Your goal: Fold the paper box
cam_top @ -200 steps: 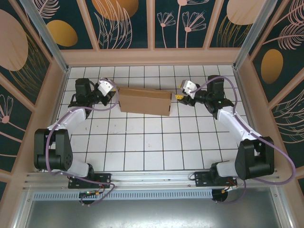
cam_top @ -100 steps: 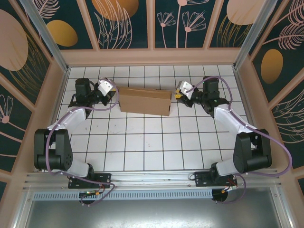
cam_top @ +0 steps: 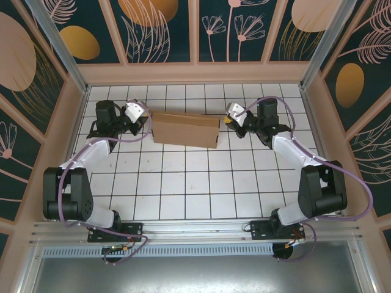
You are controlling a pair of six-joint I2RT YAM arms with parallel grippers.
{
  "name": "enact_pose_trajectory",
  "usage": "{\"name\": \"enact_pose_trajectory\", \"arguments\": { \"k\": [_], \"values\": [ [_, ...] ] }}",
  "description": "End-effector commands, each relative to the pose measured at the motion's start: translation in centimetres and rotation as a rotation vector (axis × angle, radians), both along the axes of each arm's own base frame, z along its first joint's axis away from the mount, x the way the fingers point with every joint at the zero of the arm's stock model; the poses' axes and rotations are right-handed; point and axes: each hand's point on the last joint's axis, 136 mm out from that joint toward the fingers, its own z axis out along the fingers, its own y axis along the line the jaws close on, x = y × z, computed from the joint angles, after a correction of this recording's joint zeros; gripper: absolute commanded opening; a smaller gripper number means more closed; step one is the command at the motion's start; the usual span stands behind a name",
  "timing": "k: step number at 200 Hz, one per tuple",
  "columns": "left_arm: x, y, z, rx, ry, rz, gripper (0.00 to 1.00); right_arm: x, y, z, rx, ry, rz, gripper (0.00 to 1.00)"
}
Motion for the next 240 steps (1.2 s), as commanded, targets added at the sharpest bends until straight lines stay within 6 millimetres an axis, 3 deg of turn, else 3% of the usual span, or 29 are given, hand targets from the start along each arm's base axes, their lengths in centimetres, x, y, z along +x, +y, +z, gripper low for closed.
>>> {"name": "enact_pose_trajectory", "arguments": {
  "k": [1,27,71,114,148,171,240],
  "values": [
    [-0.1,-0.2,1.9,-0.042,-0.011,0.013,0.0,0.8,0.7,1.7,0.021,-0.028,-0.028,0.0],
    [-0.3,-1.5,2.5,-0.159,0.065,0.049,0.0,1.6,1.5,2.4,0.066,0.0,-0.134,0.0],
    [-1.3,-3.3,1.4,-0.304,0.315,0.147,0.0,1.7,2.7,2.3,0.082,0.076,-0.316,0.0],
    [-1.9,-2.2,2.9,-0.448,0.372,0.296,0.0,1.2,2.7,2.9,0.177,0.196,-0.418,0.0],
    [-2.7,-2.8,2.1,-0.5,0.516,0.349,0.0,1.7,1.8,3.2,0.235,0.295,-0.568,0.0],
    [-3.6,-2.4,1.5,-0.539,0.585,0.426,0.0,1.0,1.8,3.1,0.239,0.356,-0.59,0.0],
    [-5.9,-1.8,2.2,-0.571,0.676,0.509,0.0,-0.5,1.3,4.4,0.285,0.529,-0.67,0.0]
  ]
}}
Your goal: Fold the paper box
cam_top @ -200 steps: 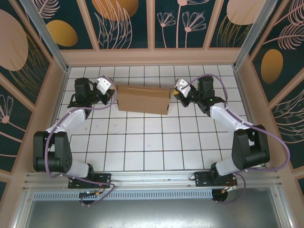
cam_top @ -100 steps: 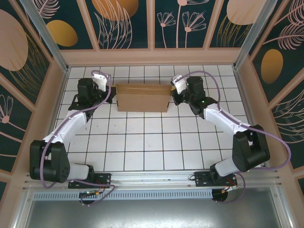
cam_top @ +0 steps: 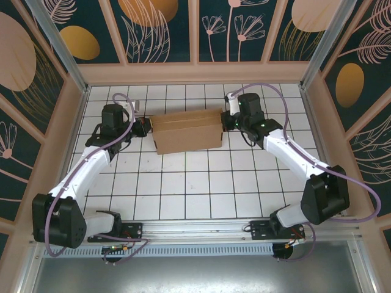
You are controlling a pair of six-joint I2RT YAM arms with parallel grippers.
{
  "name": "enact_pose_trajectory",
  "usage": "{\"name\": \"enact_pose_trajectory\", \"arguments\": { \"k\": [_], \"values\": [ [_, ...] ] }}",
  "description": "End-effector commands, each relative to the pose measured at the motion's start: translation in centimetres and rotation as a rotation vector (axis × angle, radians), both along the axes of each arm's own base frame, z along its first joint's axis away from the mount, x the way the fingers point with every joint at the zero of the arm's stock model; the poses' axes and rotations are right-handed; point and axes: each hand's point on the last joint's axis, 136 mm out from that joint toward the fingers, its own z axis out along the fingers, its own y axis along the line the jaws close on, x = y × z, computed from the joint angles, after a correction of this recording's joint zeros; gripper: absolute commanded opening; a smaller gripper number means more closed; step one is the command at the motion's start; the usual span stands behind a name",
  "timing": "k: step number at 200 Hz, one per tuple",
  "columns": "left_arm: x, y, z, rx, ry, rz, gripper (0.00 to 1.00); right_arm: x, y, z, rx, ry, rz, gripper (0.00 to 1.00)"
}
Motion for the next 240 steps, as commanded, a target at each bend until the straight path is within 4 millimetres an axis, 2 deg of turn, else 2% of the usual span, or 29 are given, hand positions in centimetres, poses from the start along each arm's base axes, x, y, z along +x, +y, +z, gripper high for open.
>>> {"name": "enact_pose_trajectory", "arguments": {
  "k": [1,69,105,136,182,240],
  "values": [
    [-0.6,-0.1,0.9,-0.035,0.047,0.027,0.0,-1.0,0.2,1.8,0.066,0.055,-0.032,0.0],
    [-1.3,-0.5,-0.1,-0.039,0.089,0.018,0.0,-2.0,0.3,-0.9,0.109,0.18,-0.068,0.0],
    [-1.7,-0.6,-0.3,-0.027,0.087,0.014,0.0,-2.3,0.2,-0.7,0.152,0.23,-0.112,0.0],
    [-1.7,-0.4,0.5,-0.025,0.073,0.023,0.0,-2.4,0.4,0.0,0.166,0.221,-0.122,0.0],
    [-2.4,-0.4,0.0,-0.031,0.083,0.03,0.0,-3.5,-0.1,-2.0,0.14,0.221,-0.139,0.0],
    [-3.0,-0.1,-0.4,-0.031,0.084,0.045,0.0,-5.1,-0.8,-3.2,0.14,0.159,-0.169,0.0]
  ]
}}
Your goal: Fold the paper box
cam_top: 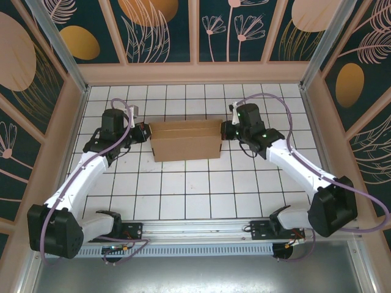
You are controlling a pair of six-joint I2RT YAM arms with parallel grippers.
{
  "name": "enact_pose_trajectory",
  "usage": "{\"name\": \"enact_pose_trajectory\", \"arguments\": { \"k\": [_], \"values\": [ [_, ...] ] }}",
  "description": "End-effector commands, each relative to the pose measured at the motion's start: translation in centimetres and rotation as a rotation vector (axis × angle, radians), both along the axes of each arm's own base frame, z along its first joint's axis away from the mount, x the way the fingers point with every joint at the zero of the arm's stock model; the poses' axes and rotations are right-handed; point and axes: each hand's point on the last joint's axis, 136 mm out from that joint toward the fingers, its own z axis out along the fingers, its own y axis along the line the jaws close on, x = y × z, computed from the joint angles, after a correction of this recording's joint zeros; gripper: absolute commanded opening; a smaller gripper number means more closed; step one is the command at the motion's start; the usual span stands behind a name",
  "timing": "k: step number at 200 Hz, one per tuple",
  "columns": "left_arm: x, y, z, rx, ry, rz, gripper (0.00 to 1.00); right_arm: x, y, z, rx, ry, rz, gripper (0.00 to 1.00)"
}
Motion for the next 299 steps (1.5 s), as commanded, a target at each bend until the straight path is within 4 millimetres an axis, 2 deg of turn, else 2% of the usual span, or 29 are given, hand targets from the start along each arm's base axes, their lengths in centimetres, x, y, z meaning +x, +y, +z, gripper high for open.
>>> {"name": "enact_pose_trajectory", "arguments": {
  "k": [1,34,93,118,154,219,267,299],
  "values": [
    [-0.4,-0.2,0.3,-0.018,-0.005,0.004,0.0,-0.6,-0.8,-1.1,-0.012,-0.004,-0.042,0.0],
    [-0.6,0.1,-0.1,-0.014,0.0,0.019,0.0,-1.5,-0.3,-1.4,-0.025,-0.028,-0.039,0.0],
    [-1.0,0.1,-0.7,-0.029,0.013,0.026,0.0,-1.4,0.1,0.1,0.032,-0.023,-0.069,0.0],
    [-1.1,0.2,-0.5,-0.022,0.007,0.028,0.0,-1.4,-0.1,-0.7,0.02,-0.011,-0.086,0.0],
    [-1.3,0.2,-0.8,-0.021,0.015,0.027,0.0,-2.3,-0.1,-3.1,-0.029,0.009,-0.088,0.0],
    [-1.4,0.5,-0.3,-0.016,0.005,0.036,0.0,-3.6,-1.2,-5.2,-0.136,-0.048,-0.101,0.0],
    [-1.8,0.9,-0.9,0.008,0.013,0.045,0.0,-4.1,-1.9,-5.5,-0.17,-0.082,-0.086,0.0],
    [-1.5,0.4,0.2,-0.022,-0.004,0.039,0.0,-4.3,-1.3,-4.4,-0.135,-0.088,-0.059,0.0]
  ]
}}
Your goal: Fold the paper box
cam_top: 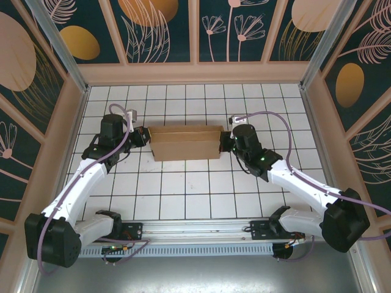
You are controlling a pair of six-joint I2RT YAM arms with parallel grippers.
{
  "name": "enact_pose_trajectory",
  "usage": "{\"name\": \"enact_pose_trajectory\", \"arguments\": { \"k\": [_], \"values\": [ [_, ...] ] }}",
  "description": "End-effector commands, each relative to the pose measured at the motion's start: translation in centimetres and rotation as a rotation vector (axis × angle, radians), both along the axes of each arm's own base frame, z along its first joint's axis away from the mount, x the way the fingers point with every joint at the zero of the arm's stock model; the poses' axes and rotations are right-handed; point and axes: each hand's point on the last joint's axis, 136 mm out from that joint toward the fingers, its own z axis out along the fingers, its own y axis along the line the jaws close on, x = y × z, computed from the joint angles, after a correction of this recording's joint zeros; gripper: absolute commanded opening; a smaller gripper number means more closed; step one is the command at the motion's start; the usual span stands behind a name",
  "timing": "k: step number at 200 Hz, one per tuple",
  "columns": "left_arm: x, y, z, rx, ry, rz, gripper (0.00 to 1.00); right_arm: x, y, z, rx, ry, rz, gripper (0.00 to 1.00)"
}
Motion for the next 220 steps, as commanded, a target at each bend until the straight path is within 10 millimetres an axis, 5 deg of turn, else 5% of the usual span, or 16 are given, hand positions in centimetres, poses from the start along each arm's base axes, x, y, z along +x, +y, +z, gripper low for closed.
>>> {"name": "enact_pose_trajectory", "arguments": {
  "k": [1,71,163,220],
  "values": [
    [-0.2,0.0,0.5,-0.016,0.007,0.011,0.0,-1.9,-1.2,-3.9,-0.109,0.116,0.019,0.0],
    [-0.3,-1.0,2.7,-0.096,0.034,-0.009,0.0,-1.6,0.1,-0.5,-0.101,0.121,0.067,0.0],
    [-1.7,0.2,-2.7,-0.011,0.115,0.011,0.0,-1.7,0.2,-0.5,-0.134,0.121,0.095,0.0],
    [-2.1,0.5,-3.4,0.0,0.108,0.024,0.0,-1.7,0.6,0.7,-0.1,0.134,0.096,0.0]
  ]
}}
